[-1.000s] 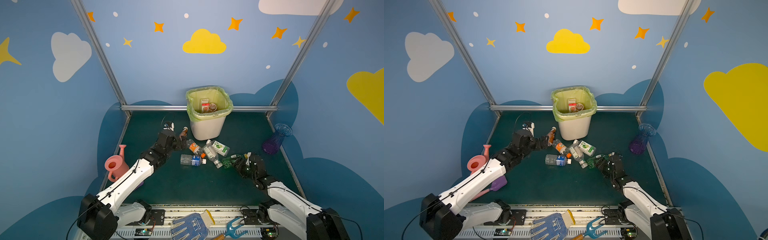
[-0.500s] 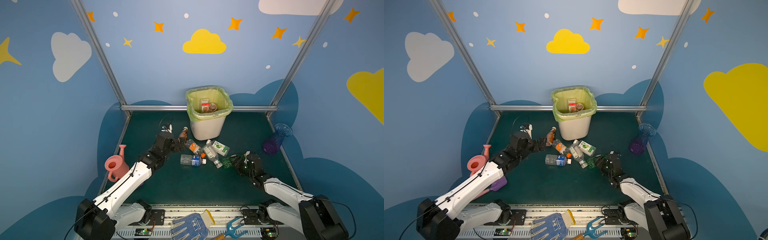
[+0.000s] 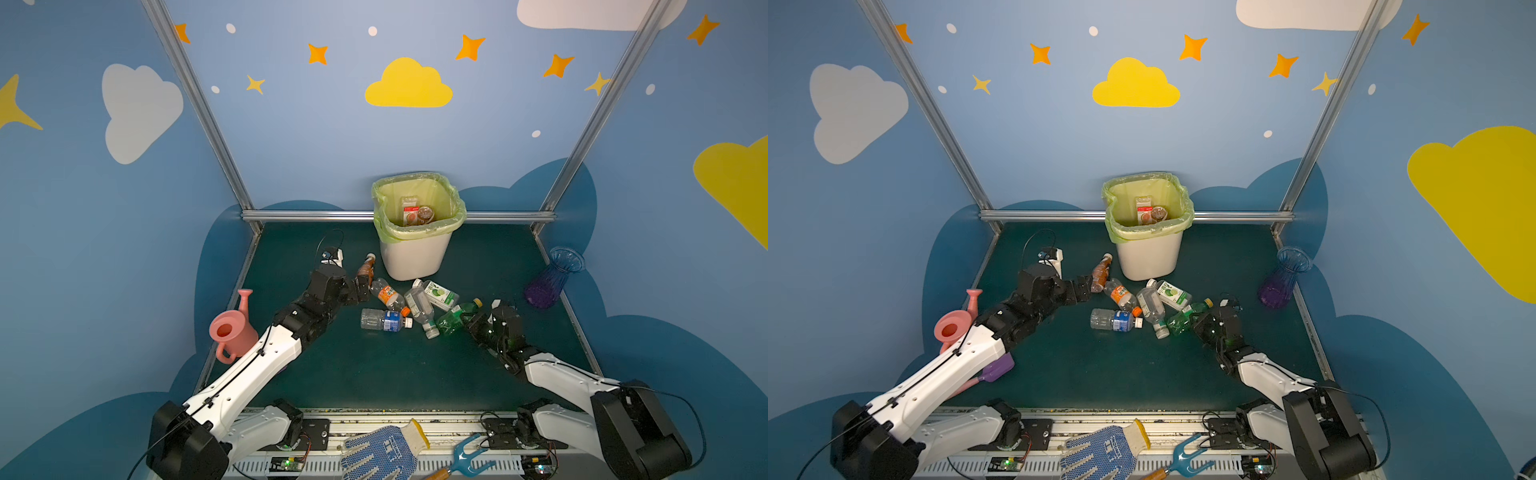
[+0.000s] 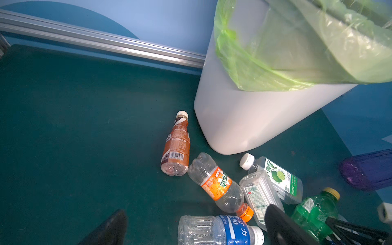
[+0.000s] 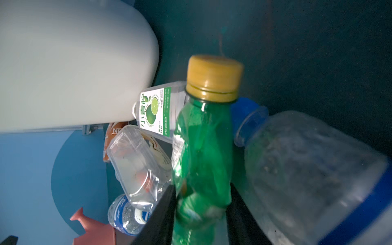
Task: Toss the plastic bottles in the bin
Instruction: 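Lower the right gripper onto the green bottle while the left gripper approaches the brown bottle, then close the right gripper on the yellow-capped green bottle and lift it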
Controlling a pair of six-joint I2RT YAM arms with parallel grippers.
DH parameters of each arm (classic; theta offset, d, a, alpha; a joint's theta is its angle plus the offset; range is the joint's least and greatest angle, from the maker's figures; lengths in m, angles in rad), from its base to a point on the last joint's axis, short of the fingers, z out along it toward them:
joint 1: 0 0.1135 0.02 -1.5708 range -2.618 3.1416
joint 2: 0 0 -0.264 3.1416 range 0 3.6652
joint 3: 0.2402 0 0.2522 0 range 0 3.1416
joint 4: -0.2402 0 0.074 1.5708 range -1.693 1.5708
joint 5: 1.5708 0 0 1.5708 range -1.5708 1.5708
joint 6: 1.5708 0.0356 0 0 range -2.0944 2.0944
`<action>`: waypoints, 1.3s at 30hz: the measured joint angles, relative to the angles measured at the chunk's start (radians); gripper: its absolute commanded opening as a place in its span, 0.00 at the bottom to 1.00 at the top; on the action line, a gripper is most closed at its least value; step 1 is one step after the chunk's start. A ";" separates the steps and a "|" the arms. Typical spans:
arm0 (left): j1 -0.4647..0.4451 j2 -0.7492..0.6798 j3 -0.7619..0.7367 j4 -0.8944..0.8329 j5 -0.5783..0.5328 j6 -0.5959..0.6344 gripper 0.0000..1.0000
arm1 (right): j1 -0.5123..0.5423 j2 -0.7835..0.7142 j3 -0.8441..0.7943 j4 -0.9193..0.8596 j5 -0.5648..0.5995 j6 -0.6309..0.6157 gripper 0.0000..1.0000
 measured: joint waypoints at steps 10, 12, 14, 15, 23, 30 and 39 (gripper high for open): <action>0.006 -0.015 -0.020 -0.007 -0.001 -0.008 1.00 | 0.000 0.042 0.018 -0.018 0.003 0.000 0.62; 0.008 -0.019 -0.021 -0.007 -0.001 -0.010 1.00 | 0.000 0.061 0.027 -0.026 -0.005 0.000 0.63; 0.009 -0.023 -0.022 -0.007 -0.002 -0.010 1.00 | 0.000 0.081 0.034 -0.032 -0.015 -0.002 0.65; 0.010 -0.024 -0.022 -0.008 -0.003 -0.010 1.00 | 0.000 0.092 0.035 -0.036 -0.021 -0.003 0.66; 0.013 -0.040 -0.038 -0.008 -0.010 -0.011 1.00 | 0.003 0.126 0.042 -0.043 -0.045 -0.006 0.68; 0.013 -0.026 -0.038 -0.056 0.018 -0.059 1.00 | 0.005 0.135 0.083 -0.072 -0.056 -0.014 0.90; -0.118 -0.003 -0.038 -0.231 -0.029 -0.213 1.00 | 0.005 0.024 0.110 -0.306 -0.011 -0.043 0.98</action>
